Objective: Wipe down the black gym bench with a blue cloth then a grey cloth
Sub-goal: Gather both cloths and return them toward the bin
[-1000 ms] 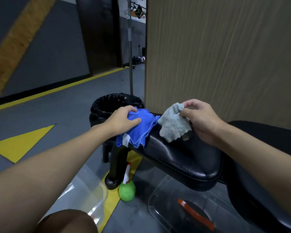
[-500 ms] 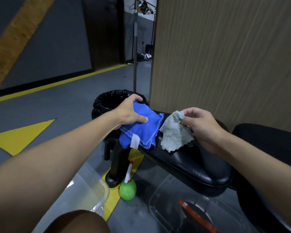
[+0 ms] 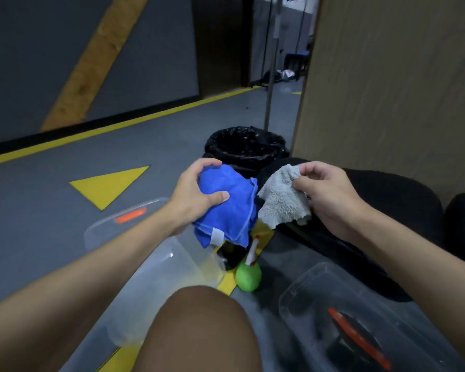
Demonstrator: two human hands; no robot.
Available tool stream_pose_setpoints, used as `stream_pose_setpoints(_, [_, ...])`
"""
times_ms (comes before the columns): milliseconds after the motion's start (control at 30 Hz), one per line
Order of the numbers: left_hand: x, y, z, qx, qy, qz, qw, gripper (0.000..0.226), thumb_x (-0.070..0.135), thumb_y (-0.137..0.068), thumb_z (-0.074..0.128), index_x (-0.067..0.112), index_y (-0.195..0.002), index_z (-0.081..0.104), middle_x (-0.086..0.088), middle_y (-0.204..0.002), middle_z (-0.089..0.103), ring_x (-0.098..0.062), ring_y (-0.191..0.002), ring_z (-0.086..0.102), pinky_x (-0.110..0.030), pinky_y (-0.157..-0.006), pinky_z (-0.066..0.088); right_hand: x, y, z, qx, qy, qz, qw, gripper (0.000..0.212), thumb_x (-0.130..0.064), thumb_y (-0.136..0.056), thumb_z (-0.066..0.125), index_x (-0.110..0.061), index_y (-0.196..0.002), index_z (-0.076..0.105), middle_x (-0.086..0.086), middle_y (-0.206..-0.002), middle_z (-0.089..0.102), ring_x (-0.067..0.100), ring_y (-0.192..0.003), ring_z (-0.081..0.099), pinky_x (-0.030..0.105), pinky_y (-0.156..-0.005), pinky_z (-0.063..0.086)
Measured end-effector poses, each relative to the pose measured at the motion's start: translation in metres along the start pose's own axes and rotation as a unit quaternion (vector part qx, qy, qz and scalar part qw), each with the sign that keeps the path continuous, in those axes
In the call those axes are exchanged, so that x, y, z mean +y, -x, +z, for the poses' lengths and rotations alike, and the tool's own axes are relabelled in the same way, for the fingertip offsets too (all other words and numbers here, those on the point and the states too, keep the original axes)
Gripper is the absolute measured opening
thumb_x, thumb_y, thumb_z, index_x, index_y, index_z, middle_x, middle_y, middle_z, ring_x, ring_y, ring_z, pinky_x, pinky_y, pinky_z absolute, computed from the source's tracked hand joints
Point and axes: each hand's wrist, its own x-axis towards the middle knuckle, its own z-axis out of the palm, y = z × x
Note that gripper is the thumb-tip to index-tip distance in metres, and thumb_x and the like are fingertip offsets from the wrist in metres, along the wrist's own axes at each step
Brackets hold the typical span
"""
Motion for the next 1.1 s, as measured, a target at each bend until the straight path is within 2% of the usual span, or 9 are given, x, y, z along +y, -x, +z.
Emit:
stream_pose_setpoints(133, [-0.030,0.049,-0.053,0.019,0.014,-0.060,0.998,0.057,0.000,-0.074,0.080,0.028,-0.119,0.059,0.002,-0.123,0.062,-0.016,-0.110,0.062,-0.041,-0.094,0.053,0.027,0.011,0.049,-0.068,0.006,0.011,0.998,0.018,0.010,-0.087,0.058,-0.005,-0.095,0.063,0.013,-0.084,0.063,0.020,-0.072,0.060,0.030,-0.061,0.049])
stream_pose_setpoints(367, [-0.088,0.130,-0.119,0.027,-0.044,-0.158,0.986,0.058,0.011,-0.069,0.083,0.034,-0.118,0.060,0.007,-0.121,0.063,-0.016,-0.110,0.061,-0.043,-0.095,0.052,0.112,0.024,0.122,-0.125,0.050,0.084,0.987,0.027,0.016,-0.083,0.056,-0.011,-0.084,0.062,0.008,-0.073,0.061,0.013,-0.056,0.054,0.022,-0.048,0.044])
stream_pose_setpoints(500, [-0.112,0.162,-0.138,0.013,-0.035,-0.204,0.978,0.054,0.011,-0.071,0.085,0.036,-0.112,0.061,0.006,-0.120,0.064,-0.019,-0.107,0.063,-0.038,-0.089,0.054,0.150,0.022,0.134,-0.152,0.104,0.110,0.977,0.033,0.019,-0.082,0.053,-0.005,-0.105,0.058,0.014,-0.086,0.056,0.025,-0.074,0.053,0.033,-0.059,0.044])
stream_pose_setpoints(567, [-0.124,0.173,-0.144,0.004,-0.033,-0.223,0.974,0.046,0.008,-0.076,0.081,0.035,-0.108,0.063,0.004,-0.117,0.065,-0.021,-0.102,0.065,-0.040,-0.083,0.057,0.160,0.019,0.132,-0.151,0.136,0.104,0.974,0.037,0.017,-0.081,0.054,-0.012,-0.103,0.053,0.012,-0.089,0.053,0.025,-0.075,0.050,0.036,-0.059,0.041])
stream_pose_setpoints(667, [-0.140,0.185,-0.145,-0.005,-0.062,-0.254,0.965,0.030,0.013,-0.079,0.079,0.036,-0.095,0.069,0.003,-0.105,0.069,-0.014,-0.090,0.068,-0.031,-0.073,0.057,0.170,0.012,0.129,-0.138,0.184,0.075,0.970,0.033,0.018,-0.079,0.049,-0.015,-0.085,0.048,0.010,-0.086,0.052,0.022,-0.066,0.044,0.027,-0.044,0.035])
stream_pose_setpoints(733, [-0.151,0.191,-0.142,-0.005,-0.080,-0.272,0.959,0.026,0.015,-0.081,0.076,0.037,-0.095,0.071,0.006,-0.105,0.068,-0.013,-0.092,0.066,-0.026,-0.074,0.054,0.177,0.007,0.128,-0.131,0.197,0.071,0.969,0.034,0.019,-0.080,0.044,-0.013,-0.079,0.053,0.013,-0.085,0.053,0.023,-0.066,0.045,0.026,-0.044,0.035])
stream_pose_setpoints(867, [-0.163,0.197,-0.137,-0.059,-0.160,-0.241,0.955,0.034,0.021,-0.084,0.074,0.036,-0.112,0.060,0.007,-0.122,0.050,-0.008,-0.106,0.053,-0.011,-0.076,0.045,0.193,0.001,0.122,-0.159,0.216,0.122,0.956,0.037,0.013,-0.086,0.046,-0.014,-0.099,0.067,0.010,-0.090,0.056,0.024,-0.070,0.050,0.025,-0.045,0.039])
stream_pose_setpoints(967, [-0.167,0.198,-0.138,-0.129,-0.224,-0.227,0.939,0.044,0.041,-0.080,0.074,0.042,-0.118,0.052,0.006,-0.133,0.029,-0.009,-0.116,0.041,-0.007,-0.084,0.039,0.200,0.000,0.119,-0.188,0.230,0.122,0.947,0.036,0.006,-0.085,0.061,-0.009,-0.118,0.065,0.002,-0.102,0.054,0.014,-0.080,0.052,0.021,-0.065,0.046])
stream_pose_setpoints(1100, [-0.171,0.200,-0.142,-0.153,-0.289,-0.199,0.924,0.067,0.073,-0.060,0.058,0.051,-0.123,0.047,0.015,-0.152,0.000,-0.011,-0.136,0.012,-0.032,-0.111,0.028,0.208,-0.001,0.117,-0.251,0.354,0.047,0.900,0.048,-0.002,-0.078,0.072,-0.017,-0.123,0.062,-0.004,-0.126,0.044,0.019,-0.118,0.046,0.032,-0.101,0.043])
